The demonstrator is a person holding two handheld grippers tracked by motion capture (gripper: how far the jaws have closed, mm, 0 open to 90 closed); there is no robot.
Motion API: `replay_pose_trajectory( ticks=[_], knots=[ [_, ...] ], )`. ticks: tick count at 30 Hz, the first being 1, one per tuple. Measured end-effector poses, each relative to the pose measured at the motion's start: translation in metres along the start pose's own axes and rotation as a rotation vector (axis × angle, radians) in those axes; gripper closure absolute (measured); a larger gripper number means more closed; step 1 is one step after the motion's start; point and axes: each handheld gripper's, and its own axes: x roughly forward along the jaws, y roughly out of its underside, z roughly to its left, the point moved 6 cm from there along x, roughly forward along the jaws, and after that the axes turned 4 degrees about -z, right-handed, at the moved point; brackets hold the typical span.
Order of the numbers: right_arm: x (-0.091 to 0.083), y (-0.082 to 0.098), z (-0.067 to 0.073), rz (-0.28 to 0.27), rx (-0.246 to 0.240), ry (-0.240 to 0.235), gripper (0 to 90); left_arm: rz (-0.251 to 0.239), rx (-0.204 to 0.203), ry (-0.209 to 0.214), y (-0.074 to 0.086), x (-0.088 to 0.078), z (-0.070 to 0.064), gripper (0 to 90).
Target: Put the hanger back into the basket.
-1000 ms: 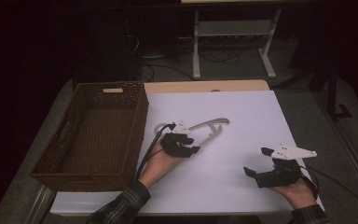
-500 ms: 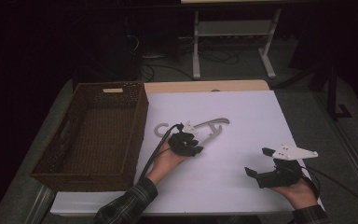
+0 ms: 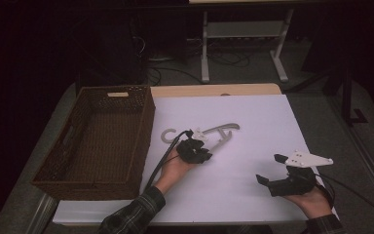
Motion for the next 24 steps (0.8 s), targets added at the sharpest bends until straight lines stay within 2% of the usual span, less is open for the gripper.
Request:
replay_pose_trajectory(
  ticks=[12,16,24],
  knots=[
    [-0.001,-0.001,-0.001,-0.008,0.000,0.000,4.0,0.015,-0.018,-0.018,-0.003,0.002,0.002,78.4],
    [-0.001,-0.001,-0.002,-0.010,0.003,0.001,4.0,0.030,0.007,-0.011,-0.008,0.004,-0.001,80.1],
    [-0.002,-0.001,-0.002,-0.012,0.006,0.003,4.0,0.022,0.052,0.072,-0.016,0.009,-0.017,81.2]
  ],
)
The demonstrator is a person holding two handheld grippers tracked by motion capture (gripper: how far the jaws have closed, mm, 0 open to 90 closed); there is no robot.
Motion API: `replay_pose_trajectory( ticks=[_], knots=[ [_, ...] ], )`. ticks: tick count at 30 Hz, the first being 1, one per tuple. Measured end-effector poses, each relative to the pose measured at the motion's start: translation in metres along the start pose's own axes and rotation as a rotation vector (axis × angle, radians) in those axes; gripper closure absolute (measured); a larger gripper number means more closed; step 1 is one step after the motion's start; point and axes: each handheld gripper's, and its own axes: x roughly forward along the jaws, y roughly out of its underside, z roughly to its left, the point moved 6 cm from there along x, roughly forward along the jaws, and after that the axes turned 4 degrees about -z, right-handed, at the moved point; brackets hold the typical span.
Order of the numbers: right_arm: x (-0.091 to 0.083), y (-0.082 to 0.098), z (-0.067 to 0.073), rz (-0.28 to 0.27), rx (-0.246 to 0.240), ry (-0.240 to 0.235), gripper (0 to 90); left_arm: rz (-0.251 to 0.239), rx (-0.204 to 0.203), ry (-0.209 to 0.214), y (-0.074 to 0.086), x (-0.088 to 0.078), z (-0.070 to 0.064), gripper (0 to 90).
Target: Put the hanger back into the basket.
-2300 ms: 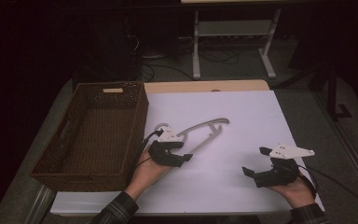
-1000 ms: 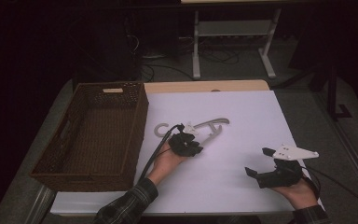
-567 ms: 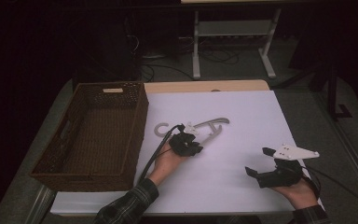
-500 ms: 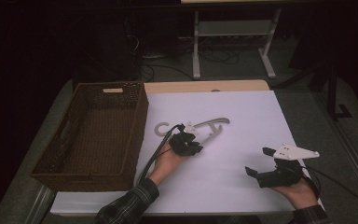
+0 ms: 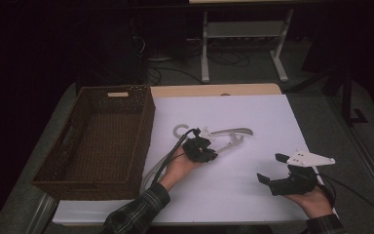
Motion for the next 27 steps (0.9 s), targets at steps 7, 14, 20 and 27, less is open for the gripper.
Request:
replay_pose_trajectory(
  ticks=[7,14,20,27],
  knots=[
    [0.000,0.000,0.000,0.000,0.000,0.001,4.0,-0.005,0.047,0.058,-0.009,0.007,-0.023,81.1],
    [0.000,0.000,0.000,0.000,-0.001,0.001,4.0,0.007,0.092,0.135,-0.014,0.016,-0.052,80.9],
    [-0.001,0.000,0.000,0.001,-0.002,0.001,4.0,0.006,0.103,0.137,-0.011,0.019,-0.055,76.6],
    [-0.001,0.001,0.000,0.001,-0.002,0.003,4.0,-0.052,0.070,0.085,-0.016,-0.019,-0.039,65.6]
  ],
)
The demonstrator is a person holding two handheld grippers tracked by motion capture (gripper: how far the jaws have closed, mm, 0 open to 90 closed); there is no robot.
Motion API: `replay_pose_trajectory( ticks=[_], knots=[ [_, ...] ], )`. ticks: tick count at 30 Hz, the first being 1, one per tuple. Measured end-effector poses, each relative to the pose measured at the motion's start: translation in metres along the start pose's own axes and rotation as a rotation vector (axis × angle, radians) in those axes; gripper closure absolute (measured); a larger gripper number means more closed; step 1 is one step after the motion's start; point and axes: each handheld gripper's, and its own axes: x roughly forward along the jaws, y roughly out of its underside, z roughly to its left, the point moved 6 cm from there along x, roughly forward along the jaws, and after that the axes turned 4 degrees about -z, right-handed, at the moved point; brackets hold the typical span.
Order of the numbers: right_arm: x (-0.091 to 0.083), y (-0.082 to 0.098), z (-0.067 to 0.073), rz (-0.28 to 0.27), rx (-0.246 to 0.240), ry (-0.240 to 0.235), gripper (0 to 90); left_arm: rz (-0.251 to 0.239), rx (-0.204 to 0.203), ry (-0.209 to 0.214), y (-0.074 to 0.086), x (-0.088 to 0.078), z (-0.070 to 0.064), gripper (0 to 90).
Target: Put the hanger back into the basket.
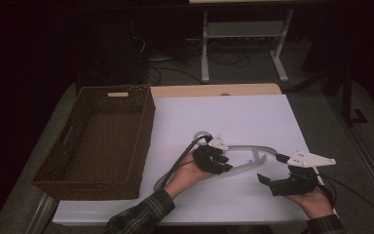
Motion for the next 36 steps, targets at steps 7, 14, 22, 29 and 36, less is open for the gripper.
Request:
replay_pose_trajectory(
  ticks=[7,14,22,29,36],
  knots=[
    [0.000,0.000,0.001,-0.002,-0.001,0.002,4.0,-0.014,-0.071,-0.145,0.025,-0.053,0.037,67.8],
    [0.002,-0.001,0.002,0.006,-0.006,-0.001,4.0,0.009,-0.135,-0.205,0.051,-0.062,0.052,70.8],
    [0.001,0.000,0.001,0.004,-0.005,-0.001,4.0,0.073,-0.141,-0.218,0.067,-0.053,0.052,72.0],
    [0.002,0.000,0.002,0.006,-0.005,-0.002,4.1,0.109,-0.140,-0.232,0.074,-0.048,0.055,71.7],
    [0.001,0.000,0.001,0.005,-0.006,-0.001,4.0,0.102,-0.144,-0.232,0.075,-0.047,0.057,76.2]
  ],
)
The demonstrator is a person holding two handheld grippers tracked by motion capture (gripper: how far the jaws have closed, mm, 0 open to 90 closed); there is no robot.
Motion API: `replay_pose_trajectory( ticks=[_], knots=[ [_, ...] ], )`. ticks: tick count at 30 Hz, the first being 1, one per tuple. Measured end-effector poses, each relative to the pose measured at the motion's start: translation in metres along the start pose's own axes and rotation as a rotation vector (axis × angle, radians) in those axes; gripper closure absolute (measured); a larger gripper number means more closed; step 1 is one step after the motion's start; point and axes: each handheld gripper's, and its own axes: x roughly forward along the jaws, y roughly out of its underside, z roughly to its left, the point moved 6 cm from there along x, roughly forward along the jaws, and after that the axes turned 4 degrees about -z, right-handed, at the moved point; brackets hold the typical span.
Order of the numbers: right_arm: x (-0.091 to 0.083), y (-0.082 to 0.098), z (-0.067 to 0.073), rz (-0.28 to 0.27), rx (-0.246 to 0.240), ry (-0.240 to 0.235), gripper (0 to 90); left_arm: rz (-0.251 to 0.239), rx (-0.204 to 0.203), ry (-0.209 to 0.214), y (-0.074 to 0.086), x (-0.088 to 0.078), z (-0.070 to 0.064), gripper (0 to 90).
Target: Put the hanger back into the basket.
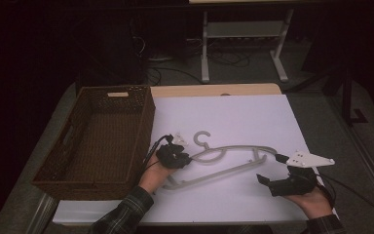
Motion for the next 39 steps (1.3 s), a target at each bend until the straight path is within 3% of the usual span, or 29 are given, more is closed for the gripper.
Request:
replay_pose_trajectory(
  ticks=[5,11,18,22,25,31,34,37,39],
  knots=[
    [0.000,0.000,0.000,0.000,0.001,0.000,4.1,-0.005,0.004,0.010,-0.001,0.001,-0.003,79.5],
    [0.001,0.000,0.001,0.005,0.000,-0.004,4.8,-0.022,0.005,0.083,-0.004,0.006,-0.017,80.7],
    [0.006,0.005,0.004,0.039,-0.001,-0.028,12.8,-0.027,0.046,0.142,-0.012,0.015,-0.041,80.4],
    [0.009,0.006,0.009,0.055,0.007,-0.049,18.7,-0.050,0.041,0.153,-0.015,0.012,-0.042,76.2],
    [0.011,0.006,0.015,0.060,0.005,-0.072,29.3,-0.083,0.027,0.145,-0.017,0.002,-0.036,65.1],
    [0.023,0.006,0.033,0.094,-0.005,-0.128,60.5,-0.149,-0.020,0.150,-0.014,-0.017,-0.025,42.0],
    [0.031,0.004,0.038,0.109,-0.005,-0.152,77.9,-0.165,-0.026,0.152,-0.010,-0.021,-0.025,34.8],
    [0.037,0.005,0.040,0.132,-0.011,-0.173,87.6,-0.163,-0.023,0.147,-0.008,-0.021,-0.024,30.6],
    [0.041,0.007,0.041,0.151,-0.021,-0.182,89.3,-0.160,-0.022,0.144,-0.007,-0.019,-0.025,28.4]
  ],
)
